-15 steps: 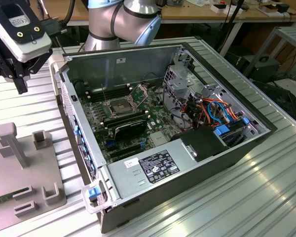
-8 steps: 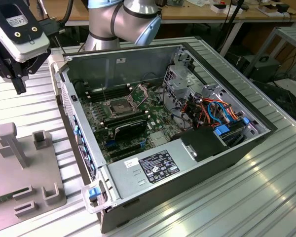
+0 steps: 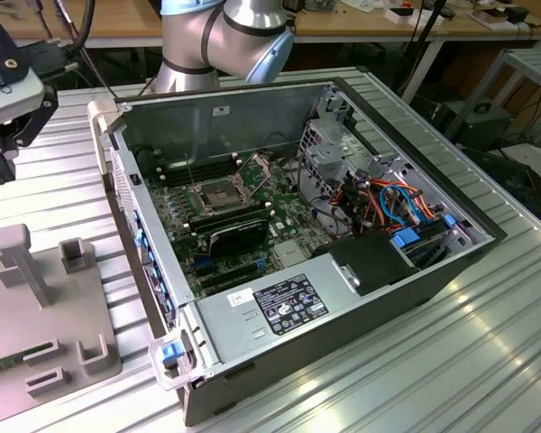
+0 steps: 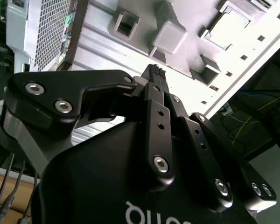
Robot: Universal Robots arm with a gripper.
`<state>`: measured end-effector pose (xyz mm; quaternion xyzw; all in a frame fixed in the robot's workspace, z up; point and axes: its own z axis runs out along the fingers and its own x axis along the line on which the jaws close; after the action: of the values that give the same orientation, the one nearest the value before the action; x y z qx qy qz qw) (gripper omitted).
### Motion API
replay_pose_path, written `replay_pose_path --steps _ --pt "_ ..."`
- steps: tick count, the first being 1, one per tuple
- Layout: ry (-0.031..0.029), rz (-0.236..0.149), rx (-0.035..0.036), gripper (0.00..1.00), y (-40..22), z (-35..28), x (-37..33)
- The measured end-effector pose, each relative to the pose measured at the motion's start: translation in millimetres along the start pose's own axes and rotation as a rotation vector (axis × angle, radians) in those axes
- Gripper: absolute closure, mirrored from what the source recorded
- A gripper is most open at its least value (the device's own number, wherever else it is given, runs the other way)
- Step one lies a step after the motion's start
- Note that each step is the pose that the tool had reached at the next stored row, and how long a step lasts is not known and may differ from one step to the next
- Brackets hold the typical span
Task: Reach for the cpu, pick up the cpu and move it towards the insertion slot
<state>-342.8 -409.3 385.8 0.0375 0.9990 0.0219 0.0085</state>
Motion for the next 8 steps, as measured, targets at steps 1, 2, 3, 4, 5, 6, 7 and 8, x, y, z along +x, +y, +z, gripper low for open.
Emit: replay_pose_path --steps 1,2,3,4,5,6,7,8 --pt "-0.0001 0.000 -0.0001 0.89 -2.3 0.0 7.6" --pt "-0.0001 0.000 0.0000 0.89 -3.4 0.0 11.3" --pt "0.0001 0.000 0.0001 0.89 -4.4 0.0 14.9" --pt "0.0000 0.000 0.0000 0.89 -5.7 0.1 19.7" --pt "0.0001 0.000 0.0000 0.89 -7.1 0.2 25.1" --pt "0.0003 0.000 0.0000 0.89 -7.9 0.2 28.0" --pt "0.0004 0.000 0.0000 0.89 -8.6 0.3 30.5" --pt "0.0005 0.000 0.0000 0.89 -9.3 0.4 33.3"
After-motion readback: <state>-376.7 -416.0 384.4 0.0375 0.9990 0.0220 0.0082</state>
